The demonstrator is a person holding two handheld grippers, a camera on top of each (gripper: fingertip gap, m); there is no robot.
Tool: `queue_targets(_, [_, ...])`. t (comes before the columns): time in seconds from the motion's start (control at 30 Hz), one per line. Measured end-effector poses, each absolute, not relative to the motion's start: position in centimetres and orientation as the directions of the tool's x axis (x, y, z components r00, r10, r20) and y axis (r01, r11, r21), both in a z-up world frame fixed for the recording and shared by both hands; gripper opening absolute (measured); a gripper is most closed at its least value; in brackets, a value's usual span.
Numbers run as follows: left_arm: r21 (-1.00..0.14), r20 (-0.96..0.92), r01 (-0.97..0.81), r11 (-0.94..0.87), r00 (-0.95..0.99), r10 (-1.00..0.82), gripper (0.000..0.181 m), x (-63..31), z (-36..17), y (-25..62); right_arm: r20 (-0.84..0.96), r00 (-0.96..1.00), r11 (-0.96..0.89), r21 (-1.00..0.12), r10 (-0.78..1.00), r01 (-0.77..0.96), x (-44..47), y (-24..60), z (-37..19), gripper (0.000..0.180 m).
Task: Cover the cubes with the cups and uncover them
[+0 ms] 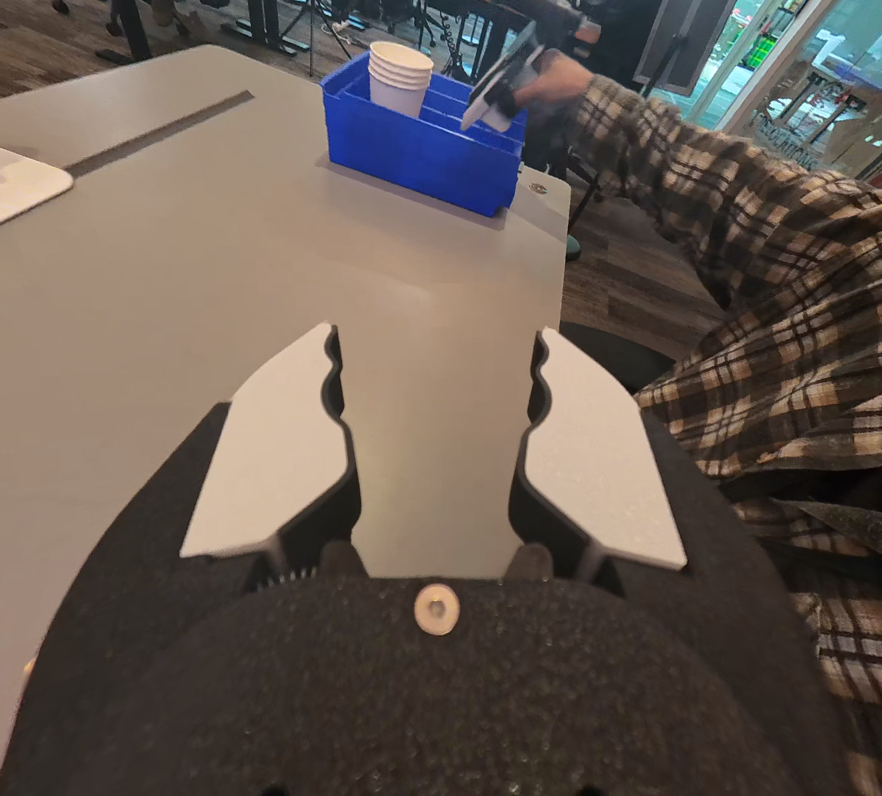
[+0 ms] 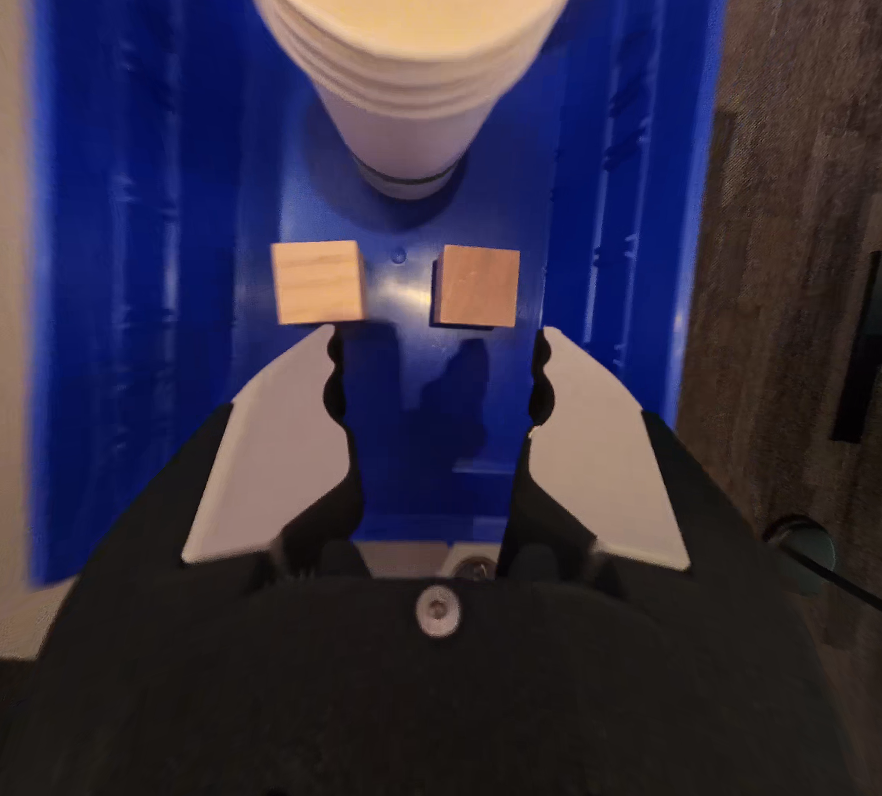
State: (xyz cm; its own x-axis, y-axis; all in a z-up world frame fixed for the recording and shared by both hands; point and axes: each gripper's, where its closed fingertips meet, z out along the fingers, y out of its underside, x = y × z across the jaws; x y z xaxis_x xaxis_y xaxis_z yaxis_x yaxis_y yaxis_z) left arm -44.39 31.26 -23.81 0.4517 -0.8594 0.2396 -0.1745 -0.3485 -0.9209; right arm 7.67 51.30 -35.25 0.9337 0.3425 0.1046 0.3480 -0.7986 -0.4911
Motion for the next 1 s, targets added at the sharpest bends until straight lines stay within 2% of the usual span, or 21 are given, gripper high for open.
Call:
queue_targets(0.13, [-0.94,0.214,-0.13,-0.316,0.497,-0.841,0.075,-46.8,-22.1,31.3,0.233,0.874,-0.65,-0.593,0.426,0.475,3.1,50.0,-26.9,0.076])
queue_targets(0.23, [-0.95,0.205,-0.091,-0.297,0.536,-0.819,0.075,-48.7,-21.1,31.4,0.27,0.782,-0.492,-0.651,0.561,0.578,-5.1,49.3,-22.6,0.075])
queue_targets(0.3, [-0.955,0.203,-0.071,-0.289,0.554,-0.807,0.075,-49.7,-20.6,31.4,0.266,0.672,-0.352,-0.688,0.691,0.635,-12.7,48.6,-21.9,0.075])
queue_targets(0.47, [-0.963,0.187,-0.055,-0.264,0.571,-0.8,0.075,-51.1,-19.7,30.7,0.176,0.287,-0.052,-0.767,0.942,0.639,-31.9,44.4,-25.9,0.076])
queue_targets(0.63, [-0.97,0.17,-0.048,-0.237,0.564,-0.808,0.075,-51.5,-19.0,30.1,0.205,-0.004,0.157,-0.736,0.979,0.658,-43.6,41.7,-31.9,0.073])
queue_targets(0.87, [-0.976,0.162,-0.03,-0.217,0.567,-0.808,0.075,-52.2,-18.3,29.8,0.137,-0.146,0.199,-0.594,0.98,0.78,-49.0,41.2,-38.2,0.071])
queue_targets(1.0, [-0.978,0.158,-0.025,-0.207,0.564,-0.81,0.075,-52.3,-18.1,29.8,0.106,-0.164,0.195,-0.554,0.981,0.809,-49.8,41.1,-40.2,0.069])
